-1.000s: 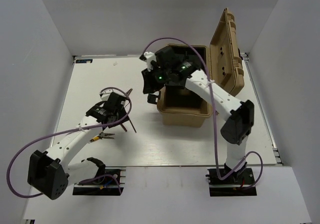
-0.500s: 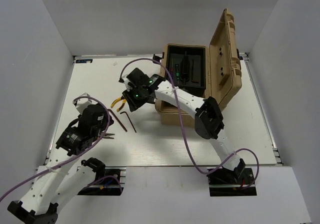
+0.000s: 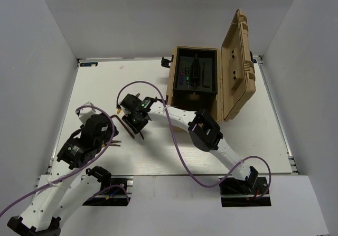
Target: Sort the tools into containers
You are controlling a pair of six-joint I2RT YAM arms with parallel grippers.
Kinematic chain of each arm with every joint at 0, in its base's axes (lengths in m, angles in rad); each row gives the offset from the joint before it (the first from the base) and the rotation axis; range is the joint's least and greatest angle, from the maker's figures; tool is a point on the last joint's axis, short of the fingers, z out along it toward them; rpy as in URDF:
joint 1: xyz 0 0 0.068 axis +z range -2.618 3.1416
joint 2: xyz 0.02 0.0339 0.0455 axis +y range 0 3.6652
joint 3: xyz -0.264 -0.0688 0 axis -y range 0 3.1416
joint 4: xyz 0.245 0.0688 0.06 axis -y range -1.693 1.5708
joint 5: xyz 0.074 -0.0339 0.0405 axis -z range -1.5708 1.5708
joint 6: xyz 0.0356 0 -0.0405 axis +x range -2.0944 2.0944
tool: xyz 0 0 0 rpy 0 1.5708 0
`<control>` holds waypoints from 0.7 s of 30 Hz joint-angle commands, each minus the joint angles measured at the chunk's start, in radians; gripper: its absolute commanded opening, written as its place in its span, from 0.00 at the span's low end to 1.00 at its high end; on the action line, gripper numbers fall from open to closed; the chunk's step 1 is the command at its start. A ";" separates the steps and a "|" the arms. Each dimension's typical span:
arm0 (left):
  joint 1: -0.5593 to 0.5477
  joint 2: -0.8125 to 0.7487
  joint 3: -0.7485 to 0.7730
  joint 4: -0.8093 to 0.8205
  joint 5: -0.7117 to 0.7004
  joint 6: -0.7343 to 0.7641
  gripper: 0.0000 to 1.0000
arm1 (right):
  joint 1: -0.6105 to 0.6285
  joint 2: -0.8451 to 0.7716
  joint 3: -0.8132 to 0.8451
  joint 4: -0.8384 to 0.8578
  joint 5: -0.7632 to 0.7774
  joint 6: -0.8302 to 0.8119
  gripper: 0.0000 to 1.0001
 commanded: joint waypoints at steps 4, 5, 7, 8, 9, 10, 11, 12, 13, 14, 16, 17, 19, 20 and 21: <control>0.004 -0.010 -0.017 0.003 0.010 0.014 0.64 | 0.005 0.013 0.023 0.030 0.136 -0.025 0.40; 0.004 -0.010 -0.027 0.003 0.010 0.014 0.64 | 0.007 0.015 0.020 0.035 0.145 -0.028 0.40; 0.004 -0.010 -0.027 0.015 0.020 0.014 0.64 | 0.008 0.015 0.014 0.044 0.157 -0.035 0.40; 0.004 -0.010 -0.027 0.024 0.021 0.014 0.64 | 0.007 0.021 0.015 0.044 0.154 -0.032 0.40; 0.004 -0.010 -0.027 0.024 0.021 0.014 0.64 | 0.007 0.024 0.015 0.049 0.151 -0.034 0.40; 0.004 -0.001 -0.027 0.035 0.030 0.014 0.64 | 0.005 0.034 0.015 0.047 0.151 -0.035 0.40; 0.004 0.000 -0.036 0.035 0.030 0.014 0.64 | 0.005 0.042 0.021 0.047 0.148 -0.036 0.40; 0.004 0.000 -0.036 0.035 0.030 0.014 0.64 | 0.005 0.044 0.029 0.047 0.143 -0.032 0.40; 0.004 0.009 -0.036 0.035 0.039 0.014 0.64 | 0.005 0.054 0.032 0.044 0.145 -0.031 0.40; 0.004 0.009 -0.036 0.035 0.039 0.014 0.64 | 0.004 0.061 0.037 0.046 0.139 -0.028 0.40; 0.004 0.009 -0.036 0.035 0.039 0.014 0.64 | 0.008 0.065 0.043 0.046 0.136 -0.029 0.40; 0.004 0.009 -0.036 0.035 0.039 0.014 0.64 | 0.007 0.068 0.043 0.047 0.131 -0.028 0.40; 0.004 0.009 -0.036 0.035 0.039 0.014 0.65 | 0.008 0.073 0.041 0.050 0.134 -0.026 0.40; 0.004 0.009 -0.036 0.035 0.039 0.014 0.65 | 0.008 0.076 0.043 0.049 0.133 -0.025 0.40; 0.004 0.009 -0.036 0.035 0.039 0.014 0.65 | 0.007 0.080 0.038 0.047 0.136 -0.025 0.38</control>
